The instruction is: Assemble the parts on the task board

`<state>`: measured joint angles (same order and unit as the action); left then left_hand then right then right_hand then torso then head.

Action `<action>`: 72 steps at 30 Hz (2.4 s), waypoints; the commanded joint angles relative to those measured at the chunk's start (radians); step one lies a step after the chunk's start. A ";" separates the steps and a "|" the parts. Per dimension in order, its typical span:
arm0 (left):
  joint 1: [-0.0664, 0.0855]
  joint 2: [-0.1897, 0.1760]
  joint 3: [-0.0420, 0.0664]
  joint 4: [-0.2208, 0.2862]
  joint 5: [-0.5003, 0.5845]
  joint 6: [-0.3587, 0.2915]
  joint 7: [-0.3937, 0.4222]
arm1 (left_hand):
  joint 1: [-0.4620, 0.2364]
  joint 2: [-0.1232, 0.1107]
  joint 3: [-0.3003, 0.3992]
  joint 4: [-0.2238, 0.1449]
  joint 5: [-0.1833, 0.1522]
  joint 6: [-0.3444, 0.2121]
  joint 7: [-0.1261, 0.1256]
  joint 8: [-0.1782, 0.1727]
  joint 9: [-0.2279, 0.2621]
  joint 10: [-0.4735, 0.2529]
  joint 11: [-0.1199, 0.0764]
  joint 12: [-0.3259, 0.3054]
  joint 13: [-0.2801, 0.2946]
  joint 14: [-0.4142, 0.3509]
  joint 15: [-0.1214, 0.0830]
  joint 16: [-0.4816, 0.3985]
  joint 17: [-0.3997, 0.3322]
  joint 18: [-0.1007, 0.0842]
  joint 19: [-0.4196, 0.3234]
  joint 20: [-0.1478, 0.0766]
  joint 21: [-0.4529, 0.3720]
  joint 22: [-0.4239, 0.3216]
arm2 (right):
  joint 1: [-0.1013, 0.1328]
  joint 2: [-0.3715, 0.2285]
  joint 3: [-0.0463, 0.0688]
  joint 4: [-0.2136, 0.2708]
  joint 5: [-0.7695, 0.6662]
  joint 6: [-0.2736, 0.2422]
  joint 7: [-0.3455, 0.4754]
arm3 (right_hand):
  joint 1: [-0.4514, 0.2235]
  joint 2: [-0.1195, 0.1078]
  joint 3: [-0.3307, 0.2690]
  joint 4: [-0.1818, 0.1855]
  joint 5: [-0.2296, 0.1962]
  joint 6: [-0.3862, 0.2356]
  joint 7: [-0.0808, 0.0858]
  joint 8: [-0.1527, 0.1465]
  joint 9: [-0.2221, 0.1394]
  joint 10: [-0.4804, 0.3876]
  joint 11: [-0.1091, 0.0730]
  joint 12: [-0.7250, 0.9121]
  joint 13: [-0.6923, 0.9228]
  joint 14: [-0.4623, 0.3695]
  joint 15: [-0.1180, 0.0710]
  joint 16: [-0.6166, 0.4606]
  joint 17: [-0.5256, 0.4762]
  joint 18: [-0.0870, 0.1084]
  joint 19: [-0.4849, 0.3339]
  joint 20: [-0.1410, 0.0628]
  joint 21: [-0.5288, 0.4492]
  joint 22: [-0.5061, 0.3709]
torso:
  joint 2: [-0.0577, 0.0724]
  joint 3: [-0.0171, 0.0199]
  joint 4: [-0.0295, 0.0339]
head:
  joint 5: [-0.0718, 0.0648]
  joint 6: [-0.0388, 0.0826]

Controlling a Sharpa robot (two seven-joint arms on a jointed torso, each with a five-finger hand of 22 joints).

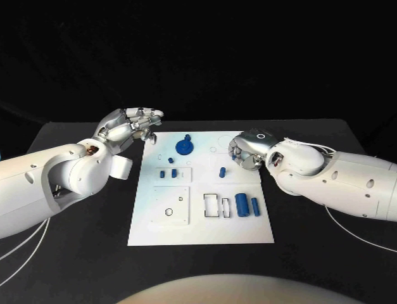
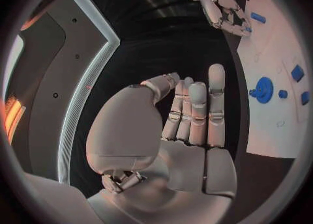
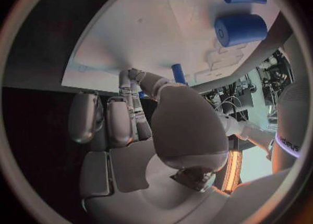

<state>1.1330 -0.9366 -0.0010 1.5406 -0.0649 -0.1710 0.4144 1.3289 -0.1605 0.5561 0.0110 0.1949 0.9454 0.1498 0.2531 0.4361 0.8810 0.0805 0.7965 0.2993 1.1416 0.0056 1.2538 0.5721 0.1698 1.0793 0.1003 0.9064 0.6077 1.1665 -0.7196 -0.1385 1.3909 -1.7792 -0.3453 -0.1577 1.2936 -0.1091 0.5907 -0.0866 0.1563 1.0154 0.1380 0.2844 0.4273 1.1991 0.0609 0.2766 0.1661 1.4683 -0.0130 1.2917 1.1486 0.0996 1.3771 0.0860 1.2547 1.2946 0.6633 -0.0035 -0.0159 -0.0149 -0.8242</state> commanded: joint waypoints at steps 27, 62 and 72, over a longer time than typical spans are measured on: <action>0.000 0.007 0.001 -0.016 -0.007 0.008 0.005 | -0.004 0.003 0.005 -0.001 0.003 -0.010 0.004 -0.003 0.006 -0.016 0.004 -0.014 -0.006 -0.006 0.008 0.006 -0.002 0.014 0.001 0.006 -0.005 0.000 | 0.025 -0.053 0.017 0.239 0.029 -0.055 0.003 | -0.013 -0.001 0.001 0.007 -0.007 -0.002 -0.005 0.006 0.000 -0.005 -0.003 -0.003 0.003 0.028 -0.006 0.006 -0.003 -0.016 0.003 0.000 0.003 0.001 | -0.002 0.0001 -0.0005 | 0.042 0.011; 0.000 0.049 0.001 -0.025 -0.007 0.016 0.002 | -0.004 0.002 0.005 -0.002 0.003 -0.012 0.005 -0.003 0.009 -0.019 0.005 -0.018 -0.008 -0.009 0.010 0.005 -0.003 0.014 0.000 0.007 -0.005 0.000 | -0.081 0.143 0.002 0.193 0.059 -0.010 0.037 | -0.017 0.003 0.003 0.012 -0.007 -0.009 -0.003 0.004 0.002 -0.009 -0.001 -0.006 0.006 0.026 -0.005 0.003 -0.008 -0.013 -0.003 0.001 -0.008 -0.007 | -0.001 -0.0014 0.0016 | 0.167 -0.031; 0.000 0.051 0.001 -0.026 -0.009 0.018 0.002 | -0.004 0.002 0.005 -0.002 0.003 -0.012 0.005 -0.003 0.009 -0.019 0.005 -0.018 -0.008 -0.009 0.010 0.005 -0.003 0.014 0.000 0.007 -0.005 0.000 | -0.102 0.156 0.001 0.181 0.056 -0.004 0.042 | -0.017 0.003 0.003 0.012 -0.007 -0.009 -0.003 0.004 0.002 -0.009 -0.001 -0.006 0.006 0.026 -0.005 0.003 -0.008 -0.013 -0.003 0.001 -0.008 -0.007 | -0.002 -0.0007 0.0003 | 0.174 -0.040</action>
<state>1.1329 -0.8883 -0.0011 1.5136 -0.0680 -0.1699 0.4115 1.3289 -0.1605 0.5561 0.0110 0.1949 0.9383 0.1569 0.2531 0.4446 0.8704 0.0839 0.7842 0.2928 1.1345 0.0128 1.2538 0.5680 0.1698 1.0793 0.1003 0.9064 0.6077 1.0660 -0.5653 -0.1382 1.5732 -1.7185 -0.3634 -0.1256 1.2855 -0.1095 0.5936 -0.0782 0.1527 1.0020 0.1369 0.2861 0.4291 1.1968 0.0591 0.2764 0.1706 1.4683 -0.0128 1.2916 1.1412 0.0998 1.3769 0.0861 1.2507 1.2895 0.6621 -0.0047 -0.0147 0.1573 -0.8622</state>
